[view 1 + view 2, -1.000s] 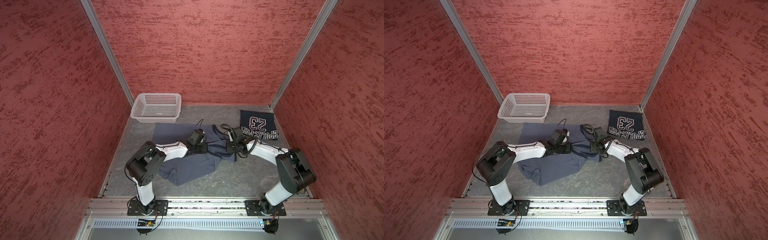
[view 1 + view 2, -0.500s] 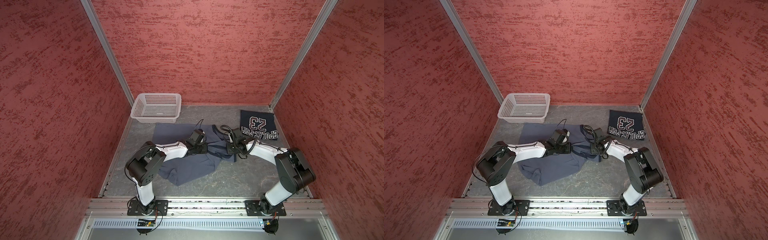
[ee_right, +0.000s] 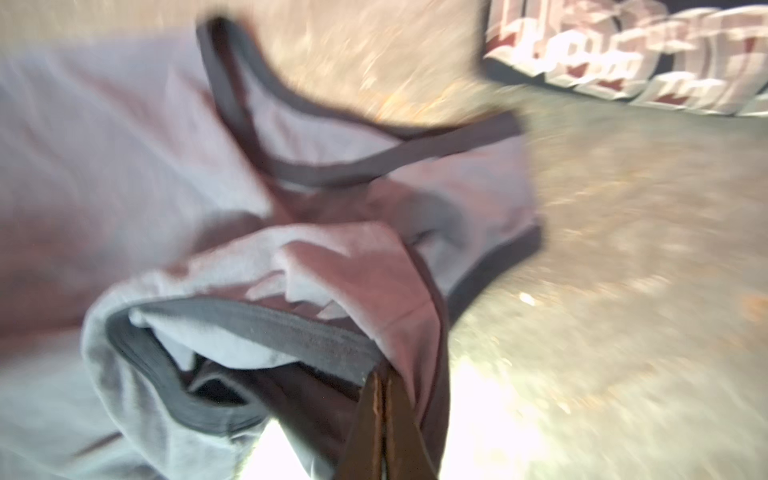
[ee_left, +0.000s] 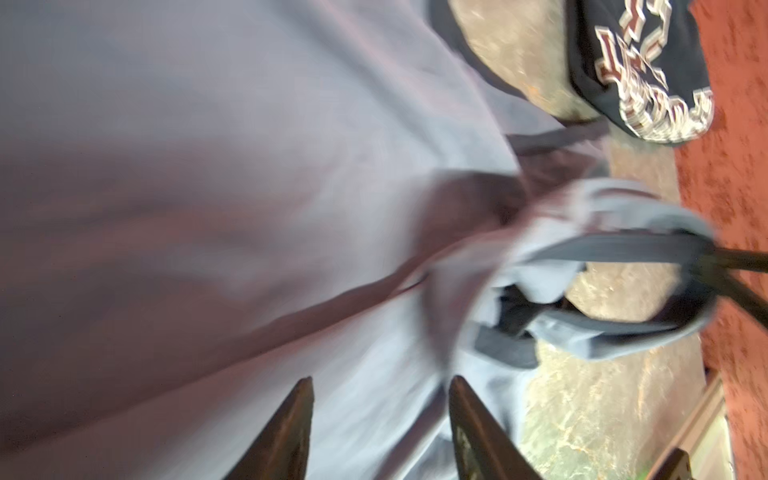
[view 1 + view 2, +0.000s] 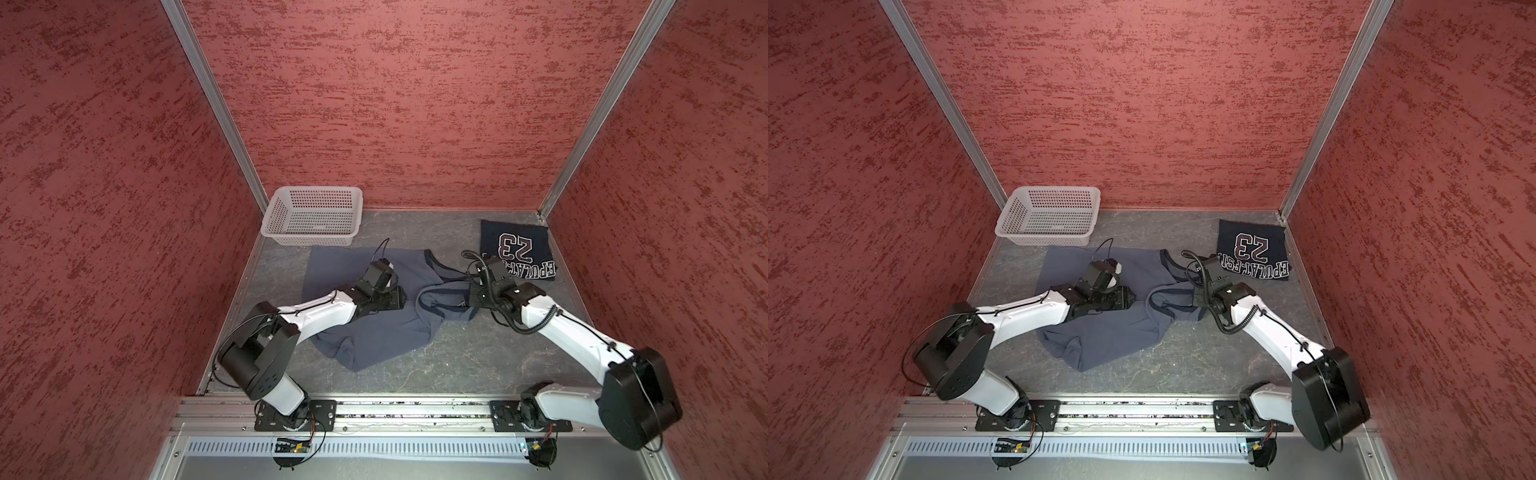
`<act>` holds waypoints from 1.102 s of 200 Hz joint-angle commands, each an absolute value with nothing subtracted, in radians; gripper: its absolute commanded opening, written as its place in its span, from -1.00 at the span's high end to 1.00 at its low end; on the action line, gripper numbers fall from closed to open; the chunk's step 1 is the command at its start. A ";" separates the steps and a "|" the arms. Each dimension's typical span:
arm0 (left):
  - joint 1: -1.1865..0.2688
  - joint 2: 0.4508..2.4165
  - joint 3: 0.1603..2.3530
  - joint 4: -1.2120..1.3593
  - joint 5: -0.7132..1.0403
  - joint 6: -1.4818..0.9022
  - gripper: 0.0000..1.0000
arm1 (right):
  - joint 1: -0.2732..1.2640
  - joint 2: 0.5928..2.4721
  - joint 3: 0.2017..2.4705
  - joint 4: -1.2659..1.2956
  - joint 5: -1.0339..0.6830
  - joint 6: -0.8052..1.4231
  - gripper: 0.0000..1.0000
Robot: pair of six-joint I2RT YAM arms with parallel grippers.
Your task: Fold and stack the tank tops
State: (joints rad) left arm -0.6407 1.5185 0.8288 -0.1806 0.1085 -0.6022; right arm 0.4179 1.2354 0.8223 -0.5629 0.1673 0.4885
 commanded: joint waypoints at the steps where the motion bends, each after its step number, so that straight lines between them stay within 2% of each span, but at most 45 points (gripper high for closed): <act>1: -0.583 1.424 0.720 -0.317 0.053 -0.713 -0.11 | 0.396 1.145 0.777 -0.697 0.258 0.615 1.00; 50: -0.396 1.259 0.469 -0.372 0.089 -0.846 -0.07 | 0.256 0.930 0.634 -0.729 0.170 0.765 1.00; 106: -0.277 1.308 0.472 -0.354 0.060 -0.830 0.11 | 0.159 0.787 0.601 -0.778 0.234 0.841 1.00; 143: -0.225 1.343 0.515 -0.313 0.070 -0.784 0.13 | 0.147 0.766 0.584 -0.759 0.240 0.867 1.00; 162: -0.253 1.321 0.595 -0.386 0.027 -0.750 0.11 | 0.145 0.794 0.585 -0.717 0.226 0.857 1.00; 182: -0.366 1.223 0.685 -0.576 -0.149 -0.740 -0.11 | 0.145 0.820 0.610 -0.691 0.240 0.828 1.00; 195: -0.419 1.174 0.731 -0.745 -0.219 -0.779 -0.15 | 0.145 0.833 0.626 -0.678 0.246 0.811 1.00; 220: -0.493 1.114 0.747 -0.964 -0.224 -0.878 -0.15 | 0.145 0.852 0.629 -0.638 0.225 0.790 1.00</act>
State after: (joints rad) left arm -0.4423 1.1542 0.7372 -0.6552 -0.1249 -0.7990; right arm 0.1520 0.8398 0.5941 -0.6994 0.2070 0.8062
